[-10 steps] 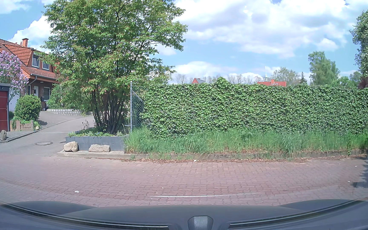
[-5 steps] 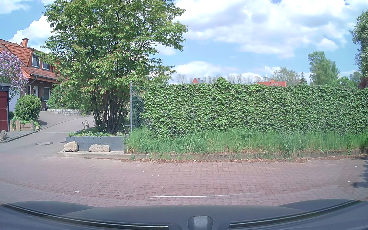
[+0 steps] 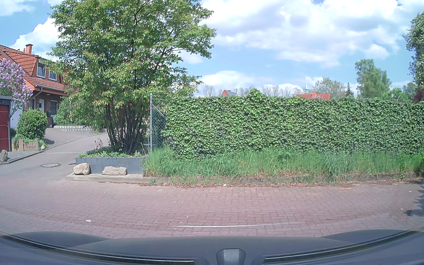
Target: Follow the waypoints while adhering to traffic rules and regulations
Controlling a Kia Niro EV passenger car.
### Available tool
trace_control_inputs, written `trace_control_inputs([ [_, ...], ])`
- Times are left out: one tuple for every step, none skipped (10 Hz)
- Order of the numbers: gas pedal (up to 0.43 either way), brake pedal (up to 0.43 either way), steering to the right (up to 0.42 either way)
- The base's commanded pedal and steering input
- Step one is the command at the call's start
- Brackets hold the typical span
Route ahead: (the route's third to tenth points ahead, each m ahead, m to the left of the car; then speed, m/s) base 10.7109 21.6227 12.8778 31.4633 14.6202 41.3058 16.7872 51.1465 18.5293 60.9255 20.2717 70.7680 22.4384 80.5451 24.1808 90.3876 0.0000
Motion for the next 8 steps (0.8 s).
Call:
trace_control_inputs([
  [0.000, 0.402, 0.007],
  [0.000, 0.402, 0.007],
  [0.000, 0.402, 0.007],
  [0.000, 0.402, 0.007],
  [0.000, 0.402, 0.007],
  [0.000, 0.402, 0.007],
  [0.000, 0.402, 0.007],
  [0.000, 0.402, 0.007],
])
